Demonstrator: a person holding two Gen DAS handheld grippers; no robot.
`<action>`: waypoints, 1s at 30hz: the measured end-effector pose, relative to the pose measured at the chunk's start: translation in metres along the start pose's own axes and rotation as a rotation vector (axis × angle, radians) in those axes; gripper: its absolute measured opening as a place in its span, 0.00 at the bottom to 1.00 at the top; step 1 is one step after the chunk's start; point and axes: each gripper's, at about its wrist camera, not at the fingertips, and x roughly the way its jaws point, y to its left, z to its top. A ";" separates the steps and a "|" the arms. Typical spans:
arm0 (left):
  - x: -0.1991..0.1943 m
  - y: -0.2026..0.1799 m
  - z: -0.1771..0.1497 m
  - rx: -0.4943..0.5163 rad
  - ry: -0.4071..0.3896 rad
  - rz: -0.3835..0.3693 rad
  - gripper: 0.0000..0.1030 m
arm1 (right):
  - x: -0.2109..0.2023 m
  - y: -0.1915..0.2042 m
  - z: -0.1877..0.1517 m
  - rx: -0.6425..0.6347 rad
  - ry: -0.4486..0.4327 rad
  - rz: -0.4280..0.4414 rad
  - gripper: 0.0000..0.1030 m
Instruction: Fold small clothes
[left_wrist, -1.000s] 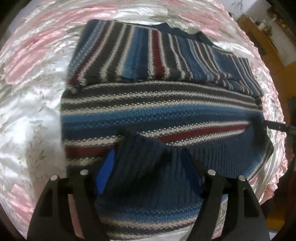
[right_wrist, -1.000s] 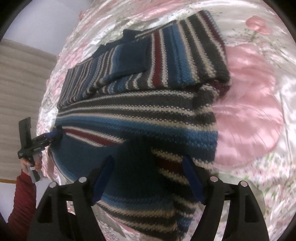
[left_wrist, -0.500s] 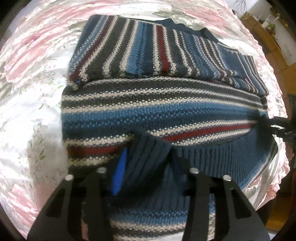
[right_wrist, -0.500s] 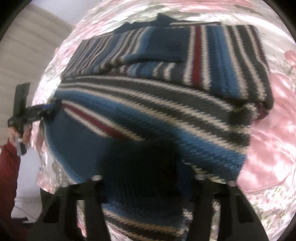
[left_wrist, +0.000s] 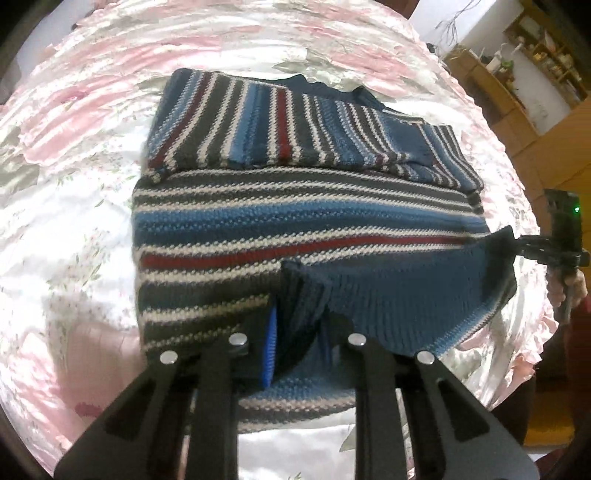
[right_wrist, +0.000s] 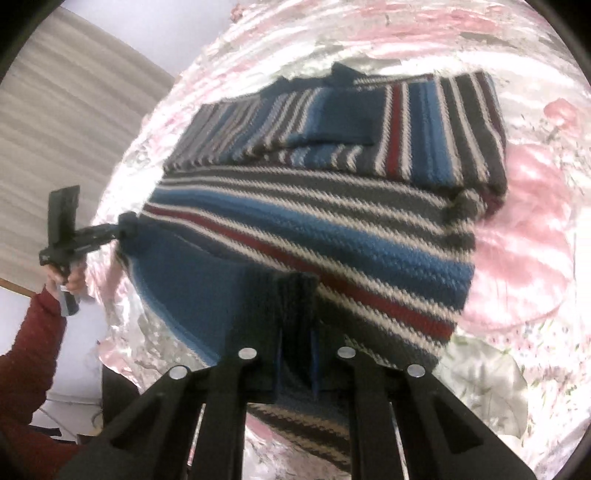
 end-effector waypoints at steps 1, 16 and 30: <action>0.006 0.002 0.001 -0.015 0.012 0.007 0.17 | 0.004 0.000 -0.001 0.005 0.011 -0.008 0.11; -0.048 -0.012 0.091 -0.050 -0.200 0.004 0.15 | -0.065 -0.009 0.064 0.057 -0.166 0.024 0.11; 0.009 0.007 0.251 -0.148 -0.289 0.091 0.15 | -0.057 -0.065 0.212 0.191 -0.237 -0.070 0.11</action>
